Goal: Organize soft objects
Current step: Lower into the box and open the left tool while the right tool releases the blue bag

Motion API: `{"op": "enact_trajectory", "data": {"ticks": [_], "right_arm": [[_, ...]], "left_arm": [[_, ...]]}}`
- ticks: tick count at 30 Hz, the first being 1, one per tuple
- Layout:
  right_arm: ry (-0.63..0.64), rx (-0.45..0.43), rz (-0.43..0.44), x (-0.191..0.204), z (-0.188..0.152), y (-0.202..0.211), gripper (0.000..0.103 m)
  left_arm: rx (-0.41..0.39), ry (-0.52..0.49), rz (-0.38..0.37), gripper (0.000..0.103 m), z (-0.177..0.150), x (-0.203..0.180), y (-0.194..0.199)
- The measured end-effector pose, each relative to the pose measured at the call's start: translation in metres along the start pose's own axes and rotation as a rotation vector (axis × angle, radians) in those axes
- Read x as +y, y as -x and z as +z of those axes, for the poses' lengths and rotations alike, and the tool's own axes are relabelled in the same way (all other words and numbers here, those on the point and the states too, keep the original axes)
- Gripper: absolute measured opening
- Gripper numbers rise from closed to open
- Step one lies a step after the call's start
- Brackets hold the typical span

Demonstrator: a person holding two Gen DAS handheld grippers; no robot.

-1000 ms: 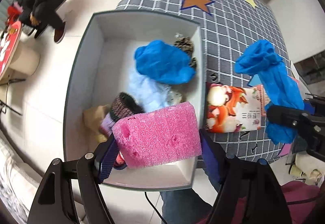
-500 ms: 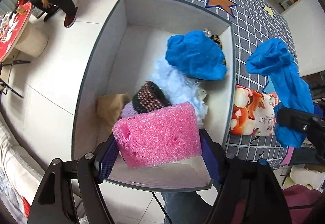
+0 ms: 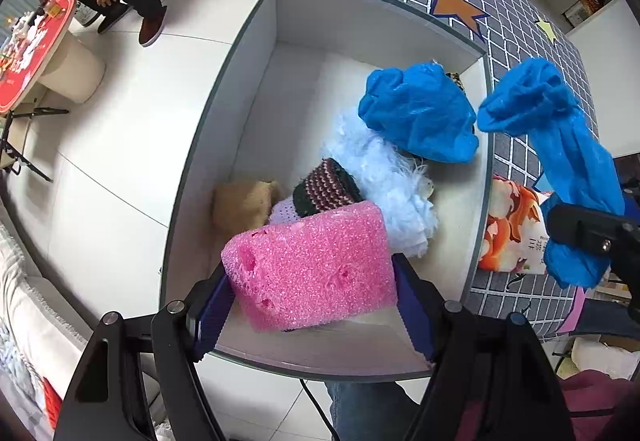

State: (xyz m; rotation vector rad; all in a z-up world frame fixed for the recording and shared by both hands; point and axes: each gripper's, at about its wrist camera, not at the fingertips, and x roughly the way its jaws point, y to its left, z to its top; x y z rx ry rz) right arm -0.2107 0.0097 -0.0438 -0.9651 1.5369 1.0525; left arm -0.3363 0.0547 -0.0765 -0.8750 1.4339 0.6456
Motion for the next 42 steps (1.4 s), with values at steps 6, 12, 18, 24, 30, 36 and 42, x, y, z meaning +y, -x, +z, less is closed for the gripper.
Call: {"op": "enact_trajectory", "data": {"ticks": [6,12,18,24,30,36,42], "right_arm": [[0.021,-0.006,0.002,0.01,0.007,-0.001,0.03],[0.028,0.004,0.004,0.013,0.008,-0.005,0.03],[0.018,0.01,0.011,0.012,0.008,-0.007,0.03],[0.019,0.009,0.014,0.014,0.01,-0.009,0.03],[0.019,0.01,0.019,0.015,0.01,-0.01,0.03],[0.017,0.006,0.024,0.015,0.011,-0.009,0.03],[0.044,-0.013,0.012,0.022,0.013,-0.007,0.043]], "left_arm": [[-0.003,0.005,0.008,0.078,0.004,0.002,-0.001],[0.001,0.015,0.014,0.078,0.004,0.003,-0.004],[0.008,0.015,0.015,0.078,0.003,0.002,-0.006],[0.009,0.015,0.013,0.078,0.003,0.003,-0.007],[0.01,0.016,0.013,0.078,0.002,0.003,-0.007],[0.008,0.017,0.017,0.078,0.002,0.006,-0.007],[-0.058,0.016,0.023,0.079,0.001,0.008,0.004]]}}
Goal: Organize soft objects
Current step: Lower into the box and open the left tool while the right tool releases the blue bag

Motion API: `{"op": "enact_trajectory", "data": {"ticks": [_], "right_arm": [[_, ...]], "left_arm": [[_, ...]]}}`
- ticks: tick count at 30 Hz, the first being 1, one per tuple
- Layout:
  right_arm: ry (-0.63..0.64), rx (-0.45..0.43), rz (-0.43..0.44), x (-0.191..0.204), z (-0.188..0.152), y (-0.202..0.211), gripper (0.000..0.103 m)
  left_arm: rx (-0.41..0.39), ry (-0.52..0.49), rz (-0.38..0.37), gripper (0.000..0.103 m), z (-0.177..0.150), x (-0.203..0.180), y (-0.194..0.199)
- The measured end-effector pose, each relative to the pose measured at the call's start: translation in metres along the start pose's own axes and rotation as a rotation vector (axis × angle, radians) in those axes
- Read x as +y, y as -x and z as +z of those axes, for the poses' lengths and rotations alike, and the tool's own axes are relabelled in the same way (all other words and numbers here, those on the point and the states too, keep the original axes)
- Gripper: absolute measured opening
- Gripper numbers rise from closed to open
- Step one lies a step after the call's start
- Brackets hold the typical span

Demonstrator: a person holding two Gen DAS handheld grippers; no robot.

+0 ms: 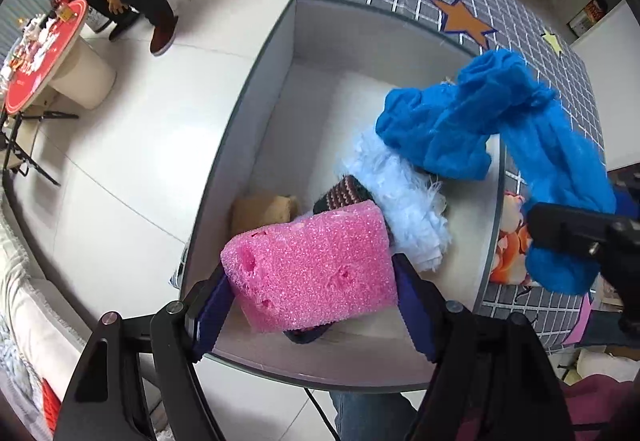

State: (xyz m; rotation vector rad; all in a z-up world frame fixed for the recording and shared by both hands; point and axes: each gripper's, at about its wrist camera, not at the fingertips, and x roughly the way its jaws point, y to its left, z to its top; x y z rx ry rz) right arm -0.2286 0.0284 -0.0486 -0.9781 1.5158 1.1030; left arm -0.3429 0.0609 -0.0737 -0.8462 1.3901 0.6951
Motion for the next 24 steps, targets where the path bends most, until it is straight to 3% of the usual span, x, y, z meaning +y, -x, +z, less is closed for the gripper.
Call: {"op": "enact_trajectory", "data": {"ticks": [1,2,5,7,9,12,16,17,18,19,22,24], "right_arm": [[0.007,-0.008,-0.005,0.001,0.0,0.001,0.069],[0.014,-0.017,-0.007,0.002,0.0,0.002,0.089],[0.041,-0.044,-0.029,0.007,0.0,0.008,0.091],[0.065,-0.037,-0.069,0.011,0.0,0.008,0.091],[0.078,-0.017,-0.116,0.011,-0.002,0.005,0.091],[0.081,0.001,-0.129,0.009,-0.006,0.002,0.091],[0.058,-0.001,-0.125,0.001,-0.008,0.005,0.091],[0.053,0.006,-0.122,0.0,-0.008,0.005,0.095],[0.042,0.013,-0.116,-0.003,-0.008,0.005,0.101],[0.032,0.013,-0.115,-0.005,-0.008,0.006,0.103],[0.016,-0.008,-0.094,-0.008,-0.011,0.012,0.103],[0.014,-0.009,-0.064,-0.007,-0.013,0.016,0.103]], "left_arm": [[0.005,-0.001,0.005,0.079,-0.001,0.0,0.0],[0.015,-0.002,0.008,0.079,-0.001,0.001,-0.001],[0.098,0.0,0.041,0.079,-0.004,0.003,-0.014],[0.101,0.007,0.02,0.079,-0.008,0.003,-0.017],[0.077,0.017,-0.004,0.079,-0.01,0.004,-0.012],[-0.033,0.038,-0.037,0.08,-0.01,0.01,0.009],[-0.179,-0.023,-0.027,0.089,-0.014,0.008,0.046],[-0.205,-0.041,-0.004,0.09,-0.015,0.007,0.053],[-0.219,-0.058,0.001,0.092,-0.017,0.01,0.056],[-0.214,-0.085,-0.042,0.103,-0.019,0.011,0.061],[-0.178,-0.11,-0.136,0.103,-0.024,0.014,0.064],[-0.159,-0.133,-0.122,0.103,-0.028,0.009,0.062]]}}
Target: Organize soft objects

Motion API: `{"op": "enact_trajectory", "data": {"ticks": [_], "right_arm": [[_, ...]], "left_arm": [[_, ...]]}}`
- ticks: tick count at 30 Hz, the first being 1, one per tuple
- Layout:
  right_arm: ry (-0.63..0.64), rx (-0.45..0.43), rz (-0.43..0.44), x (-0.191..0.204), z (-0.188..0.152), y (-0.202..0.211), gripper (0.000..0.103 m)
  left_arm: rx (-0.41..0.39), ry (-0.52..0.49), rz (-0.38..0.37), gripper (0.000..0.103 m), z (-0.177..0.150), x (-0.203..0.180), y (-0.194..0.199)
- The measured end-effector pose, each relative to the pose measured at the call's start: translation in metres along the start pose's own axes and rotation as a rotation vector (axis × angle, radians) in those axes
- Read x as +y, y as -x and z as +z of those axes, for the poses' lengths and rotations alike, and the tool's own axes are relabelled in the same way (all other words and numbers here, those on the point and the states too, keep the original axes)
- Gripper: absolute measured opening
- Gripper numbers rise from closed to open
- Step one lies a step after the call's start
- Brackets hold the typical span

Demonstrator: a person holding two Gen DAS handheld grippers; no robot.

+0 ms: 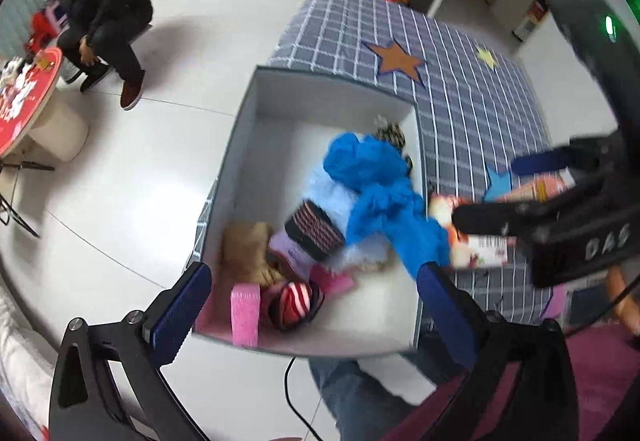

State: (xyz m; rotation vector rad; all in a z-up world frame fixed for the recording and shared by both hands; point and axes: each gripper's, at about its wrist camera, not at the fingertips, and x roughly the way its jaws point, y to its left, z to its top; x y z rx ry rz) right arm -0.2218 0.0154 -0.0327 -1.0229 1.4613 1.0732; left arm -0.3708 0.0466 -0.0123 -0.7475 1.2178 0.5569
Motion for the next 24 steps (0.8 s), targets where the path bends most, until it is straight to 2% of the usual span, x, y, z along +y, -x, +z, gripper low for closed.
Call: {"op": "enact_trajectory", "data": {"ticks": [1,4,8,16,24], "right_arm": [[-0.001,-0.005,0.007,0.001,-0.001,0.002,0.103],[-0.007,-0.002,0.014,0.004,-0.004,0.003,0.103],[-0.027,0.024,0.025,0.006,-0.007,-0.003,0.103],[-0.066,0.049,0.023,0.003,-0.01,-0.008,0.103],[-0.072,0.051,0.018,0.005,-0.012,-0.008,0.103]], "left_arm": [[0.015,-0.004,0.021,0.103,-0.003,-0.002,-0.002],[0.057,0.013,0.007,0.103,-0.009,-0.017,-0.01],[0.069,-0.051,0.065,0.103,-0.007,-0.03,-0.012],[0.088,-0.094,0.075,0.103,-0.006,-0.032,-0.013],[0.107,-0.082,0.072,0.103,-0.004,-0.027,-0.013]]}}
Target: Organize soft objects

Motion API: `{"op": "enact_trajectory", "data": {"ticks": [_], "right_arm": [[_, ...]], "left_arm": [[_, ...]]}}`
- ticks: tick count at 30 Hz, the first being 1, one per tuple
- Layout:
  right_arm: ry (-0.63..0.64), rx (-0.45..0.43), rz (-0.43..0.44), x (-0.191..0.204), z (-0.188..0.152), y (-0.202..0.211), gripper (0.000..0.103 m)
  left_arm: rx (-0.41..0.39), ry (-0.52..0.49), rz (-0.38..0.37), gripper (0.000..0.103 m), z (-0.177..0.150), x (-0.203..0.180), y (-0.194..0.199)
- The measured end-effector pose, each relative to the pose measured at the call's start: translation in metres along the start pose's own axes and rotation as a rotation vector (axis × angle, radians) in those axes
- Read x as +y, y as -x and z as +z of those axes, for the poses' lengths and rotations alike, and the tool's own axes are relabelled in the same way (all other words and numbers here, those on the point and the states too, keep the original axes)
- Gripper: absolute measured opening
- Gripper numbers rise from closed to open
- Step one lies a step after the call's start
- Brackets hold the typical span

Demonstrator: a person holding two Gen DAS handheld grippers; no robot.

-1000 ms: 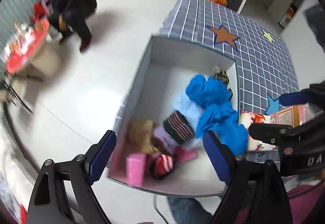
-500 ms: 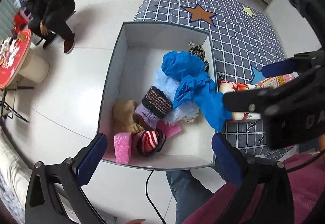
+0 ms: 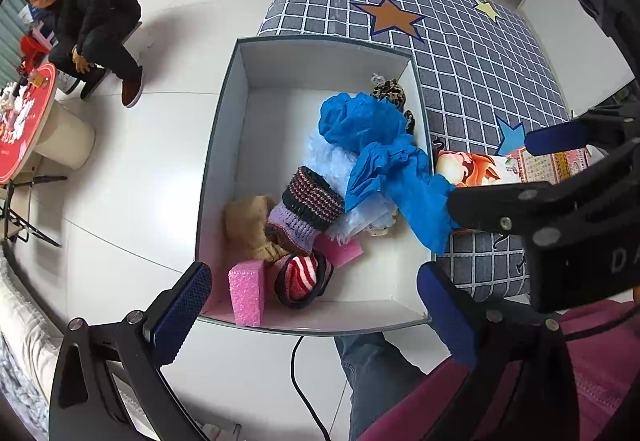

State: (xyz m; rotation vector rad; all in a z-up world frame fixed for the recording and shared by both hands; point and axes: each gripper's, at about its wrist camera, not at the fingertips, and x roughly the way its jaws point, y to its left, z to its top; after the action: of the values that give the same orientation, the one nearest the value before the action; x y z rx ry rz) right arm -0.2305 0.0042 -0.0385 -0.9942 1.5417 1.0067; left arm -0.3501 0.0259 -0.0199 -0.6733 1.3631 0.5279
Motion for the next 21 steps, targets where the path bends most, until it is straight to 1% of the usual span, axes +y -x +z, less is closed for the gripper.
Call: {"op": "enact_trajectory", "data": {"ticks": [17,21], "right_arm": [[0.008,-0.014,-0.001,0.011,0.002,0.002,0.103],[0.011,-0.013,-0.003,0.014,0.002,0.001,0.103]], "left_arm": [[0.016,0.034,0.012,0.103,-0.005,0.015,0.0],[0.007,0.054,-0.002,0.103,-0.007,0.02,0.002]]}}
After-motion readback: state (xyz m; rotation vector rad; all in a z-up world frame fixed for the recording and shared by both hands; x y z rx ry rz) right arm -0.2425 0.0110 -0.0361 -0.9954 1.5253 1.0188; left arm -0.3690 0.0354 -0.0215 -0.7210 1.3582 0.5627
